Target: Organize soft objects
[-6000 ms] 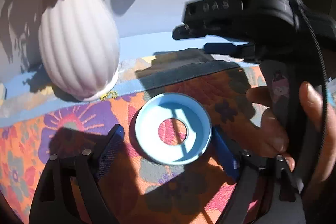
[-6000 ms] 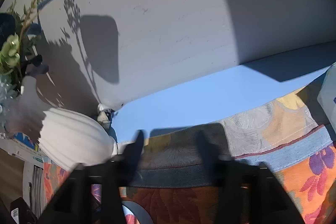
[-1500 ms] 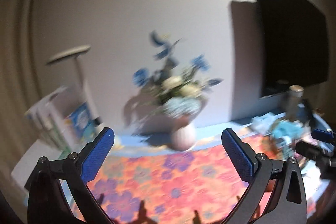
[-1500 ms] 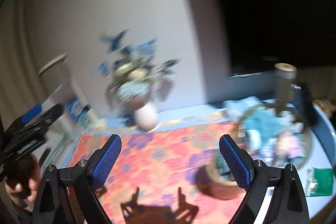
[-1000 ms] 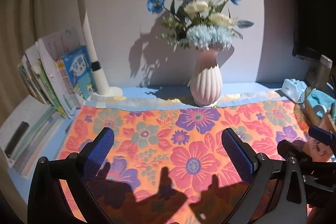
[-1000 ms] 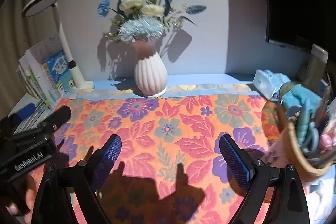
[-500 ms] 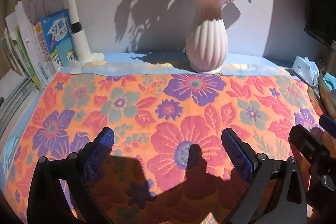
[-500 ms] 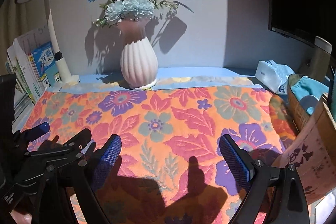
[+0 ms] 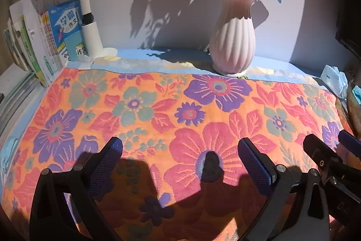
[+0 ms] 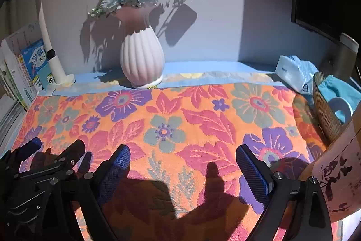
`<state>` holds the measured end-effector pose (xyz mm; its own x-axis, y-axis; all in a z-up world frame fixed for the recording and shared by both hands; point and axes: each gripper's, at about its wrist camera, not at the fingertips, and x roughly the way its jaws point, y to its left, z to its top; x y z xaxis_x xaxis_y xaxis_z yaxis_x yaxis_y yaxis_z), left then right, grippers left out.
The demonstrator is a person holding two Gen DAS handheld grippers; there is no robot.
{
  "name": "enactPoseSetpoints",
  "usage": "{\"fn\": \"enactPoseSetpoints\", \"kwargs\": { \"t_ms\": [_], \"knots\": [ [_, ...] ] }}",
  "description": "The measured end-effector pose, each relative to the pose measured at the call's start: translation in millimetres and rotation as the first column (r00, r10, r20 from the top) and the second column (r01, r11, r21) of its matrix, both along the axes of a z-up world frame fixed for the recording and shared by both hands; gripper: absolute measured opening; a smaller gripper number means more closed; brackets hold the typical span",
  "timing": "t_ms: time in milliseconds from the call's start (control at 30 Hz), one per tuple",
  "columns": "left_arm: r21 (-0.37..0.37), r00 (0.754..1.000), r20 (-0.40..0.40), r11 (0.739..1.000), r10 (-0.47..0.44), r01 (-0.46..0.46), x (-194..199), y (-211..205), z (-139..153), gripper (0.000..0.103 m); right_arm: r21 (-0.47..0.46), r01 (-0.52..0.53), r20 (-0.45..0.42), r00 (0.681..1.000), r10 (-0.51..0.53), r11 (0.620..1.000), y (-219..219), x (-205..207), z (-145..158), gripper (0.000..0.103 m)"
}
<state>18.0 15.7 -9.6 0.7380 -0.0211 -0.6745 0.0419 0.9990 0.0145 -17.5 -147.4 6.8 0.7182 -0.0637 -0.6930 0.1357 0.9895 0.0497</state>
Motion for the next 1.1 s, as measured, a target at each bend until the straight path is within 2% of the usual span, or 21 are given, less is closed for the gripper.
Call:
{"fn": "enactPoseSetpoints", "kwargs": {
  "t_ms": [867,1000,1100],
  "knots": [
    [0.002,0.999,-0.033,1.000,0.000,0.000,5.2,3.1,-4.4,0.102,0.007,0.002,-0.022,1.000,-0.001,1.000,0.5,2.4,-5.9,0.094],
    [0.020,1.000,0.001,1.000,0.012,-0.012,1.6,2.5,-1.9,0.102,0.008,0.002,-0.022,1.000,-0.002,1.000,0.4,2.7,-6.0,0.094],
    [0.001,1.000,0.012,1.000,0.014,-0.014,0.3,6.2,-0.3,0.101,0.000,0.008,-0.021,1.000,-0.008,1.000,2.4,2.1,-6.6,0.094]
  ]
}}
